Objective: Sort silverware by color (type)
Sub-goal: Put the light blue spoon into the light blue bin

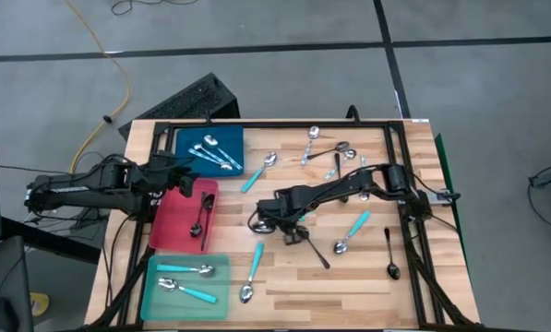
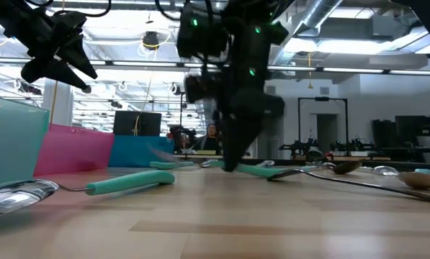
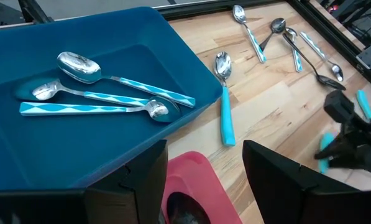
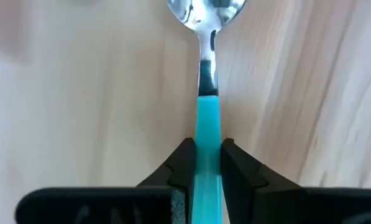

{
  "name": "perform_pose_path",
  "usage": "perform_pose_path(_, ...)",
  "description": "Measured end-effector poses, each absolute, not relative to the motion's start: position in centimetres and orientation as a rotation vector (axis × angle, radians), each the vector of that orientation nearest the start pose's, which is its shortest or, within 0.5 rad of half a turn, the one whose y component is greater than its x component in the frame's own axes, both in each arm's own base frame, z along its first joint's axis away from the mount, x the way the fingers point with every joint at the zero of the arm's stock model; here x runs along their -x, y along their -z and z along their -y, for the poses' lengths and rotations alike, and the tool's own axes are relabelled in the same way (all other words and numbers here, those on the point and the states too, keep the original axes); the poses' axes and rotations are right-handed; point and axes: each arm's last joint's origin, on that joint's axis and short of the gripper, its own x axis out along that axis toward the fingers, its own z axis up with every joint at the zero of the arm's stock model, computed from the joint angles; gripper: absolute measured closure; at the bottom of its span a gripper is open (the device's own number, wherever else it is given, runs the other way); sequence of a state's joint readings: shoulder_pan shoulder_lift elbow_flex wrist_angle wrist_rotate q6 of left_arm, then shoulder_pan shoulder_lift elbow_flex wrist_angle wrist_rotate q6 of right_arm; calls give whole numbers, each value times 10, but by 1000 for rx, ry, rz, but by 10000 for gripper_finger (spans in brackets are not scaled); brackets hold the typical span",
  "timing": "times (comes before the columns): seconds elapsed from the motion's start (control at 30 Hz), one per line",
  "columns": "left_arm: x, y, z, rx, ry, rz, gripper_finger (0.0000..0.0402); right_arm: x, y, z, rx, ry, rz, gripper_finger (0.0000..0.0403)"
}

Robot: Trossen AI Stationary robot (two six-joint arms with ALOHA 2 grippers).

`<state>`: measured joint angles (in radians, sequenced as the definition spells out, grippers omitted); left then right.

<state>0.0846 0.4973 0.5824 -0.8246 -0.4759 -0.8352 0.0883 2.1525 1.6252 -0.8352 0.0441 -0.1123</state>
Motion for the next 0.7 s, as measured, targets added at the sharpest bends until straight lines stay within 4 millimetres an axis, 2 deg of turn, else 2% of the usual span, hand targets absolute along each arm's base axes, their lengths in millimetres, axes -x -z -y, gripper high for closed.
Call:
perform_pose_path(0.23,-95,-247,-21,631,-800,-462,207,-441,-178,-39,99,-88,-1225,325)
perform_pose_path(0.7,-95,-247,-21,625,-796,-466,207,-455,-204,-48,6,-69,-1105,325)
